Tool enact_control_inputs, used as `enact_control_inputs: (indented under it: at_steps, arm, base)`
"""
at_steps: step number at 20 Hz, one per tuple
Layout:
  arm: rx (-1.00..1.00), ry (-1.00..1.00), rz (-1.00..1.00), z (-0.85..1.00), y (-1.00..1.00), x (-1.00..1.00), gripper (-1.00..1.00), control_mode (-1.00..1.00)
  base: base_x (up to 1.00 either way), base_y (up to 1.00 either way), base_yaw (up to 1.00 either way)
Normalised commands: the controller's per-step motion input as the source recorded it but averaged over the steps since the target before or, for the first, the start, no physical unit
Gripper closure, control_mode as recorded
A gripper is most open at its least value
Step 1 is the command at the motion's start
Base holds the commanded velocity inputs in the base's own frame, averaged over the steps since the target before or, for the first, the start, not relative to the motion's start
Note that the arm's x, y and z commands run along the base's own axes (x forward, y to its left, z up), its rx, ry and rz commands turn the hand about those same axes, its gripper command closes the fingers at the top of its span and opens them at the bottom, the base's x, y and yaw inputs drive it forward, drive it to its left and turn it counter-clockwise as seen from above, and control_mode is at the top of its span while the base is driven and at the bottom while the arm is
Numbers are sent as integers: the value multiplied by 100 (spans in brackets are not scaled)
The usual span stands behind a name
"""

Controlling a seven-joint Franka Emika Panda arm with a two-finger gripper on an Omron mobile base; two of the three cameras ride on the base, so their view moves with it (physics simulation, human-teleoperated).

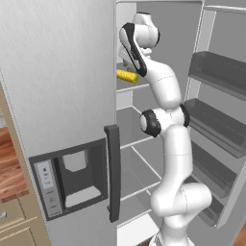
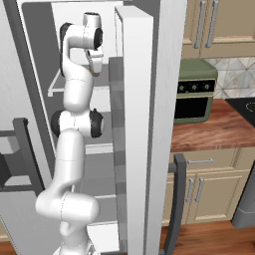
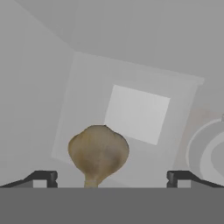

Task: Retrieve the bottle and the shaker from the cabinet and place them next to the mixing bowl on the counter. Then add garlic from the fridge to the mixing bowl.

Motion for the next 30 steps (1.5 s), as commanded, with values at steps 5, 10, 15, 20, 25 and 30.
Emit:
enact_control_inputs:
  at_steps: [5,10,15,20,25,30]
  arm:
    - [0,3,-1,-3,-19,0,-100,-100]
    - [0,4,-2,-4,-12,5,-100,-100]
    - [0,3,0,0,31,28,-100,-100]
    - [0,2,0,2,4,9,-100,-100]
    - [-1,2,0,0,0,0,-100,-100]
    - [-4,1,0,35,0,-8,-100,-100]
  base:
    - [0,0,0]
    - [0,0,0]
    - [0,0,0]
    - [0,0,0]
    - [0,0,0]
    - [0,0,0]
